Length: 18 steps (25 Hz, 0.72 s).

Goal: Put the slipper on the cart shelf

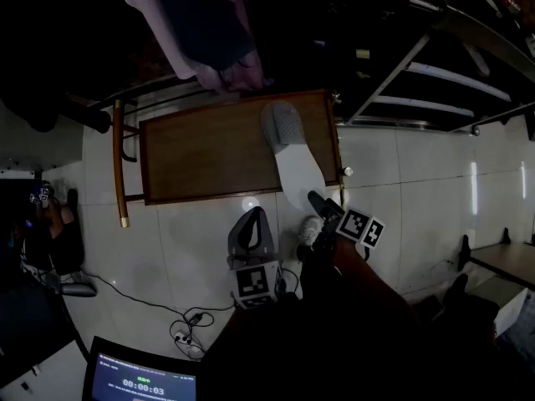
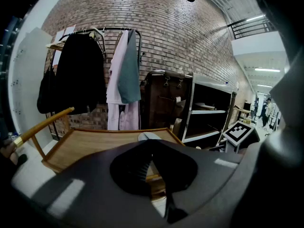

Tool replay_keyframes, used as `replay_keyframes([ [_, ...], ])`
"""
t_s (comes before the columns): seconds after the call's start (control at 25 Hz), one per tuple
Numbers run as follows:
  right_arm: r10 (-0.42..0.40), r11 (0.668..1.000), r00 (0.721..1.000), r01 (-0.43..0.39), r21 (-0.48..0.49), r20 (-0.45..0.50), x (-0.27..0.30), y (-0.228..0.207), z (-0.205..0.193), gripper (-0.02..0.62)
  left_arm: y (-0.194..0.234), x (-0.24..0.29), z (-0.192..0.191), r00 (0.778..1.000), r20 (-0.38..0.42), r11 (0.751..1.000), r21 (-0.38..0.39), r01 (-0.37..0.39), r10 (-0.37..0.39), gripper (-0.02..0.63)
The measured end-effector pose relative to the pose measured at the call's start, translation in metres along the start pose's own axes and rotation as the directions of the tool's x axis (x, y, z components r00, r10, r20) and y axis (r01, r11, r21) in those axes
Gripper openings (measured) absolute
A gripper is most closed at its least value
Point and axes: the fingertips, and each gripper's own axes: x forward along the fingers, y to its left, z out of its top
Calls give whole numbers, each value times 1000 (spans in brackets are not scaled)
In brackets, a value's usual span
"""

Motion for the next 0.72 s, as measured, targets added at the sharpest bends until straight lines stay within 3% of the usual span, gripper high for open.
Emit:
replay_keyframes([
  [0.2,18,989,999,-14,146,-29,19,-13,-11,388,-4,-3,-2,1000,-8,1000,10,12,-12,17],
  [0.44,6,978,999,1,210,-35,40,-21,-10,381,-3,-5,-8,1000,-19,1000,10,10,-10,17],
  [0.52,-3,979,1000,8,204,-26,41,-22,-8,339,-4,-7,-7,1000,-16,1000,19,14,-14,17],
  [0.64,-34,985,999,35,168,-8,36,-23,-5,208,-1,-14,-2,1000,-5,999,42,21,-21,17],
  [0.72,-45,991,999,45,128,-8,33,-18,-3,160,4,-18,-2,1000,-7,999,41,18,-18,17],
])
